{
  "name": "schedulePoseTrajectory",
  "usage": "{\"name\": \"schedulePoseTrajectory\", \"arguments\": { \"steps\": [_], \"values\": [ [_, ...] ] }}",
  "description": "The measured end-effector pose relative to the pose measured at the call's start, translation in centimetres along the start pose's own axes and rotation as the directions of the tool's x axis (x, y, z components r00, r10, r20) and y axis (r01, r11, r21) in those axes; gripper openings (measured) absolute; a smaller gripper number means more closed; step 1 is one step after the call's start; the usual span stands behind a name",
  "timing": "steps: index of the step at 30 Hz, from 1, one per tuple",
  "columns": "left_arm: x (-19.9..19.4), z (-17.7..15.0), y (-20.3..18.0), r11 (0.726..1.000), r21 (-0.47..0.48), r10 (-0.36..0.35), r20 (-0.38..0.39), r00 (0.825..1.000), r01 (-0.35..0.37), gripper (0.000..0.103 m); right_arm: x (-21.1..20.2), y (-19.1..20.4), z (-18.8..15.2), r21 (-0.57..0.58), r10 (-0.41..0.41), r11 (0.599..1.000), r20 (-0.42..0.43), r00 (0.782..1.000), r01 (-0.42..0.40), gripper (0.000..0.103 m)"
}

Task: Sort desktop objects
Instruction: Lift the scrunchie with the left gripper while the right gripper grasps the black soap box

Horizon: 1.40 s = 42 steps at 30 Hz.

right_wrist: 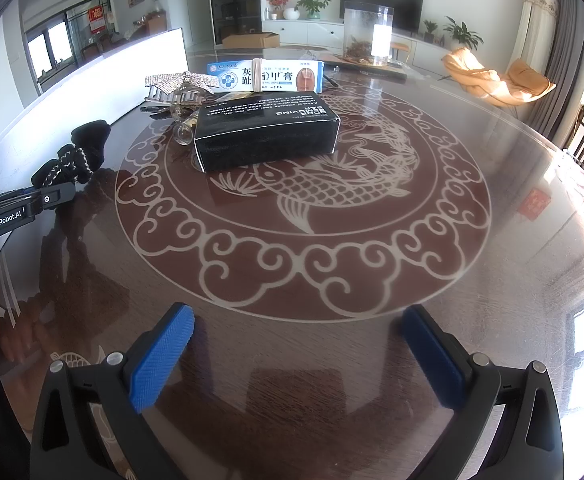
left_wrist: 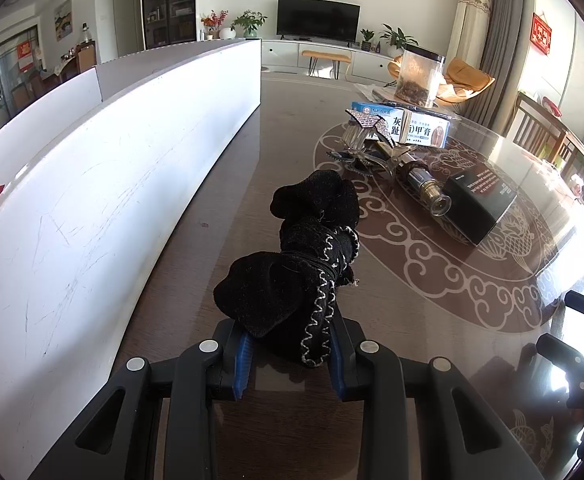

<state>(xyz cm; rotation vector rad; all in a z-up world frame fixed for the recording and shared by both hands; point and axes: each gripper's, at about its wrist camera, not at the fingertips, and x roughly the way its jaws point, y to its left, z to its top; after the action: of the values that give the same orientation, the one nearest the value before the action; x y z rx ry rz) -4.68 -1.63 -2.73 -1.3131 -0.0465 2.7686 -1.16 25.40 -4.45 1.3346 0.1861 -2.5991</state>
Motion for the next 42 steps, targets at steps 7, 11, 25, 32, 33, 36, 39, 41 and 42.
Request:
{"name": "schedulePoseTrajectory", "arguments": {
  "steps": [7, 11, 25, 32, 33, 36, 39, 41, 42],
  "values": [
    [-0.2, -0.2, 0.5, 1.000, -0.017, -0.020, 0.003, 1.000, 0.020, 0.031, 0.3, 0.0, 0.5, -0.002, 0.004, 1.000, -0.028, 1.000, -0.004, 0.103],
    [-0.2, -0.1, 0.4, 1.000, -0.019, -0.023, 0.003, 1.000, 0.023, 0.031, 0.5, -1.2, 4.3, 0.137, 0.088, 0.987, -0.046, 0.995, -0.081, 0.103],
    [-0.3, -0.1, 0.5, 0.999, -0.028, -0.032, 0.005, 0.999, 0.032, 0.031, 8.9, 2.8, 14.9, 0.387, 0.022, 0.922, -0.101, 0.995, 0.019, 0.097],
    [-0.4, -0.2, 0.6, 0.998, -0.037, -0.043, 0.007, 0.999, 0.043, 0.031, 8.0, 1.9, 14.0, 0.249, 0.051, 0.968, -0.049, 0.998, -0.037, 0.060],
    [-0.4, -0.2, 0.7, 0.998, -0.040, -0.046, 0.007, 0.999, 0.046, 0.031, 7.5, 1.9, 13.3, 0.215, 0.051, 0.976, -0.048, 0.998, -0.040, 0.060],
    [-0.4, -0.3, 0.7, 0.997, -0.042, -0.057, 0.007, 0.998, 0.057, 0.031, 5.3, 1.8, 10.2, 0.151, 0.086, 0.985, -0.048, 0.995, -0.078, 0.060],
    [-0.6, -0.5, 0.1, 0.996, -0.012, -0.094, -0.004, 0.996, 0.094, 0.031, 2.3, 2.0, 6.0, 0.095, 0.106, 0.990, -0.049, 0.993, -0.101, 0.060],
    [-0.7, -0.6, -0.1, 0.985, -0.019, -0.173, -0.019, 0.985, 0.172, 0.034, 0.7, 2.2, 3.7, 0.044, 0.084, 0.996, -0.054, 0.995, -0.082, 0.060],
    [-0.8, -0.6, 0.0, 0.980, -0.034, -0.196, -0.023, 0.980, 0.195, 0.035, 0.2, 2.4, 2.8, 0.020, 0.067, 0.998, -0.058, 0.996, -0.066, 0.062]
  ]
}}
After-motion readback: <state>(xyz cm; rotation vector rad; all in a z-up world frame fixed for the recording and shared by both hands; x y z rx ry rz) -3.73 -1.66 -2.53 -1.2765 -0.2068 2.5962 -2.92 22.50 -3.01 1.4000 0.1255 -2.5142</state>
